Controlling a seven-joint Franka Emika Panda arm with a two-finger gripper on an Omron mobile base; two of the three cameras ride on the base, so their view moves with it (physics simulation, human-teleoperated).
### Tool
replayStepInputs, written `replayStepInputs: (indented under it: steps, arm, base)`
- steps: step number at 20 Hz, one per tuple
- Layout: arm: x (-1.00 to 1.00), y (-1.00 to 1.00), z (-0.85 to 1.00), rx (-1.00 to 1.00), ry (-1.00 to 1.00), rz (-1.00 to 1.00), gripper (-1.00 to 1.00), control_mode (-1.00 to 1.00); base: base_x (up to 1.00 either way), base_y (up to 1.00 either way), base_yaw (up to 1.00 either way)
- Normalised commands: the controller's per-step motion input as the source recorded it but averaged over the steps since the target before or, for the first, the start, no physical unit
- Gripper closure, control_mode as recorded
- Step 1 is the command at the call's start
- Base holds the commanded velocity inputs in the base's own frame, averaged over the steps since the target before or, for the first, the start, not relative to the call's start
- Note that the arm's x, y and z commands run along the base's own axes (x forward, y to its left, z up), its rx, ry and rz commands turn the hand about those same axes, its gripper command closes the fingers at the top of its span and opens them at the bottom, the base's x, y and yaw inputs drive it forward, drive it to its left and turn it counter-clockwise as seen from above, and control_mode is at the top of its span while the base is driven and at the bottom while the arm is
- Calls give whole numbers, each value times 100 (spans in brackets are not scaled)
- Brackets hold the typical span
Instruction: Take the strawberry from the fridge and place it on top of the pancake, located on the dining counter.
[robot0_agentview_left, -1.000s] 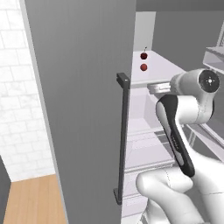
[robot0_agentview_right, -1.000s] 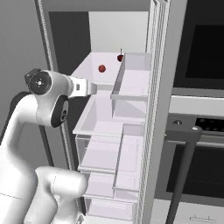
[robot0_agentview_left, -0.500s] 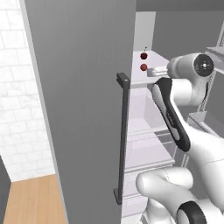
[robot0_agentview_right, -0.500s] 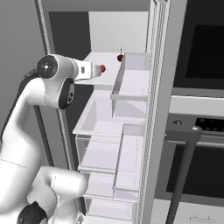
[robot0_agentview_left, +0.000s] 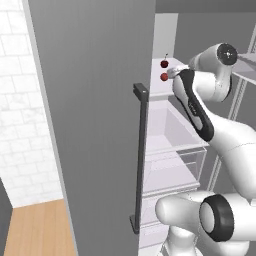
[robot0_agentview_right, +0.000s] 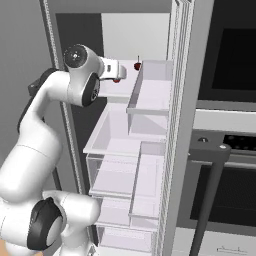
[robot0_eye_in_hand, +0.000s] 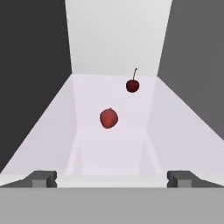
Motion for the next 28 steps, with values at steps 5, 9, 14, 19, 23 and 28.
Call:
replayStepInputs:
  steps: [5,9,14,19,23,28]
  arm:
    - [55,-4,-2,0,10,0,-100,-100]
    - [75,0,-14,1,3,0,-100,-100]
    - [68,0,-15,3,10,0,-100,-100]
    - [68,0,-4,7,19,0,-100,-100]
    - [36,0,-13,1,6,0,-100,-100]
    - [10,2,-11,0,0,0,-100,-100]
  base:
    - [0,0,0]
    - [0,0,0]
    - [0,0,0]
    - [0,0,0]
    - [0,0,0]
    - [0,0,0]
